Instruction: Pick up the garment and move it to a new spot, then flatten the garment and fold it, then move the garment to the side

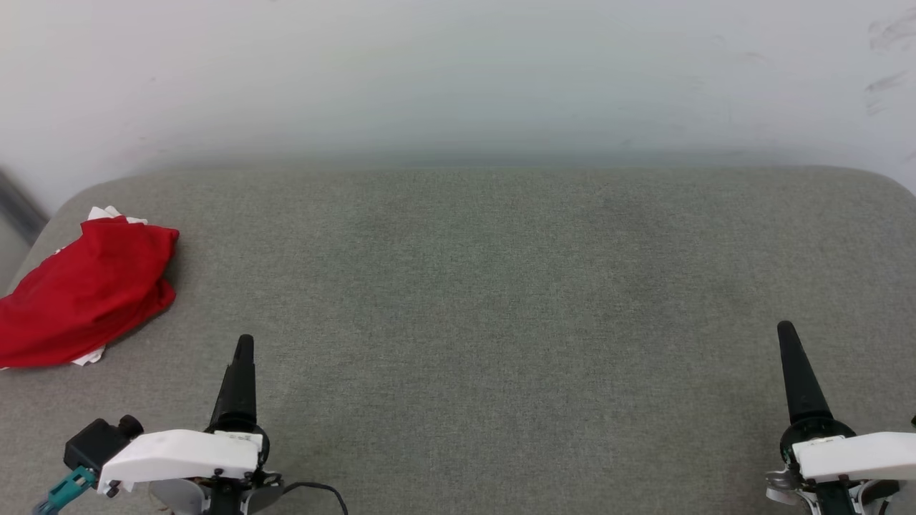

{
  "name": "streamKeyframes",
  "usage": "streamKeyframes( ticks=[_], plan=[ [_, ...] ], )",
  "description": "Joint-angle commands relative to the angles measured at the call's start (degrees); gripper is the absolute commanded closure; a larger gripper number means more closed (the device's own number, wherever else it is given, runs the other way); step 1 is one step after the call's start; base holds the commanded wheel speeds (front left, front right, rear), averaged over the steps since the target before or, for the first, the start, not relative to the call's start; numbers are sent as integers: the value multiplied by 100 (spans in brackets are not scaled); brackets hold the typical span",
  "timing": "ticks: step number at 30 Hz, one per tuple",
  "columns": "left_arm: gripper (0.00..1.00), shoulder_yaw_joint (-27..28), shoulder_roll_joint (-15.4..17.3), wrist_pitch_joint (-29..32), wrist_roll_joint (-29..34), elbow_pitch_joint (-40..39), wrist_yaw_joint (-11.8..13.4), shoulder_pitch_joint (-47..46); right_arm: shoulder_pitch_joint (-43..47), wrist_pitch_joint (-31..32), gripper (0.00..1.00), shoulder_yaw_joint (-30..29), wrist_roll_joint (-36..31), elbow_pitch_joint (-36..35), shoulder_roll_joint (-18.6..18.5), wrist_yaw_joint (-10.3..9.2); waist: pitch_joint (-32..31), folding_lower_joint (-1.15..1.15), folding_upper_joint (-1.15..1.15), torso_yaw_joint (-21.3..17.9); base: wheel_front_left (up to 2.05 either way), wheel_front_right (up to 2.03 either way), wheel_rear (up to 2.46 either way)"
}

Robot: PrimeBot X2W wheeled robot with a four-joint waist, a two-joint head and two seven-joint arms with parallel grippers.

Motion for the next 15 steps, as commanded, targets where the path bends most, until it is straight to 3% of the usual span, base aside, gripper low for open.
streamKeyframes(
  ticks=[1, 15],
  plan=[
    [0, -37, 17, -50, 201, -131, 29, -46, -28, -47, 0, 18, -227, -158, -9, 0, 0, 0, 0, 1, 0, 0, 0],
    [0, -286, 19, -340, 1712, -305, 221, 76, 201, -341, 0, 153, -1747, -426, -8, 0, -10, 0, 0, 13, 0, 0, 0]
  ],
)
